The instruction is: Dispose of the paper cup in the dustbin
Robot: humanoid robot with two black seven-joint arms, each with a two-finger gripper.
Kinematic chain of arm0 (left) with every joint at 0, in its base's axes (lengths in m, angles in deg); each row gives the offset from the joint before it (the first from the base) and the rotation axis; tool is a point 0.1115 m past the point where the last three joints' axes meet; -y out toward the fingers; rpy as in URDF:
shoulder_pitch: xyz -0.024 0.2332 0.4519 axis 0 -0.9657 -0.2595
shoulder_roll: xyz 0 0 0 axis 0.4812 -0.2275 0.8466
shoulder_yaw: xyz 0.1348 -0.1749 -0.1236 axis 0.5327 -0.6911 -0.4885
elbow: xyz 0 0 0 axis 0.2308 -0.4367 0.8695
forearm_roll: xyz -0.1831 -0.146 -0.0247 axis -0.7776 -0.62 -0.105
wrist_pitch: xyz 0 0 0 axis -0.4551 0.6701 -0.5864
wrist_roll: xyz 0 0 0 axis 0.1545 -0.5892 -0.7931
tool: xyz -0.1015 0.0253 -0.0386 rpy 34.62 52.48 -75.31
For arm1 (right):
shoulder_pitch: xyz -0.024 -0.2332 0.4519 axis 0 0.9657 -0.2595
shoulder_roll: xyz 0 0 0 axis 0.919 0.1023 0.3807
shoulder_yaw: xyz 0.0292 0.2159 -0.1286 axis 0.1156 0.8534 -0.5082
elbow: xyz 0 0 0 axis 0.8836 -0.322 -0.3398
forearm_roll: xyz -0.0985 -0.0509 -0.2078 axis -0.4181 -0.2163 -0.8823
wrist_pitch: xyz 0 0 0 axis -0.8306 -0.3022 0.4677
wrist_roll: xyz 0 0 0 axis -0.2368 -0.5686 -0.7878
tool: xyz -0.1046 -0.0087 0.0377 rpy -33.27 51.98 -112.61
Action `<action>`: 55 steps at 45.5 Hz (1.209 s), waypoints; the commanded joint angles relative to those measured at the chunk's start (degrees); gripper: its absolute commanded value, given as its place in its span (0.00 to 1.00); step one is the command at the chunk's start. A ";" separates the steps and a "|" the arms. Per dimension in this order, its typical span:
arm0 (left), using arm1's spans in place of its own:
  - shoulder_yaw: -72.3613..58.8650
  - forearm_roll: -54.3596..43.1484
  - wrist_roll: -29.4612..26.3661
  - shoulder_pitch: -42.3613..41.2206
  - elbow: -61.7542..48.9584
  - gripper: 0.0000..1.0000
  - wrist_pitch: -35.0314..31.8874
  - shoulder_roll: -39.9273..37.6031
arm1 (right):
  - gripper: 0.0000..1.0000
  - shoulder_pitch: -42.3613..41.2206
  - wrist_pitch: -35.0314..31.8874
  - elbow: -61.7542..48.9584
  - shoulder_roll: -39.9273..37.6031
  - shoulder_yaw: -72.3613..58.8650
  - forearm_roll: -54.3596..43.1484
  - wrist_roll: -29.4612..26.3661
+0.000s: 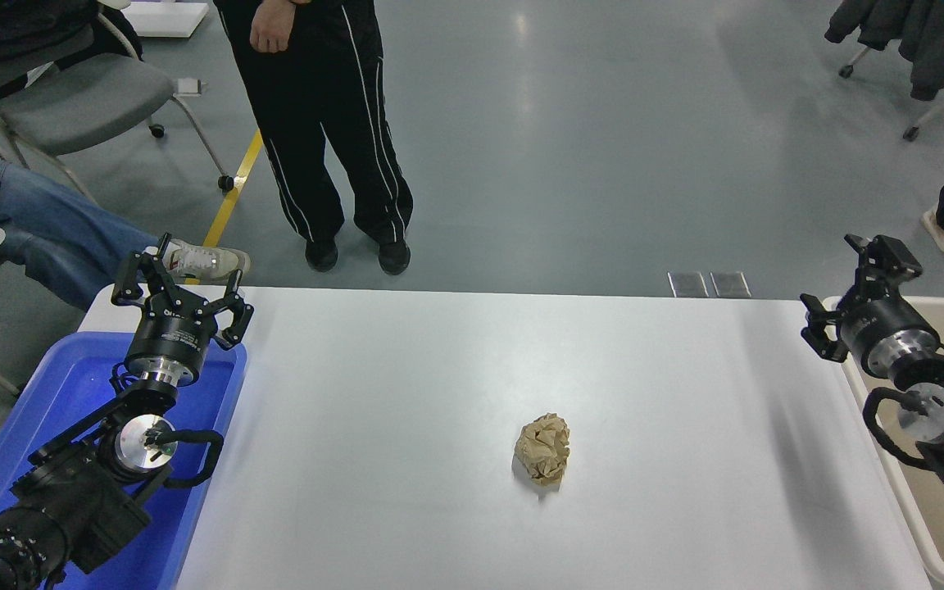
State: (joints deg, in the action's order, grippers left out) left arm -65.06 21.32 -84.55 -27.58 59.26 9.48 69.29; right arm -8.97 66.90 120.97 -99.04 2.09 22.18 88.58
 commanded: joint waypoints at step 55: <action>0.00 0.00 0.06 0.00 0.00 1.00 0.00 -0.01 | 0.99 1.86 -2.16 -0.26 9.21 1.87 0.43 12.97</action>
State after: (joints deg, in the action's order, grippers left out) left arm -65.06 21.31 -84.54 -27.58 59.26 9.48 69.28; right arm -7.17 64.79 120.79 -89.95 4.08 22.24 101.48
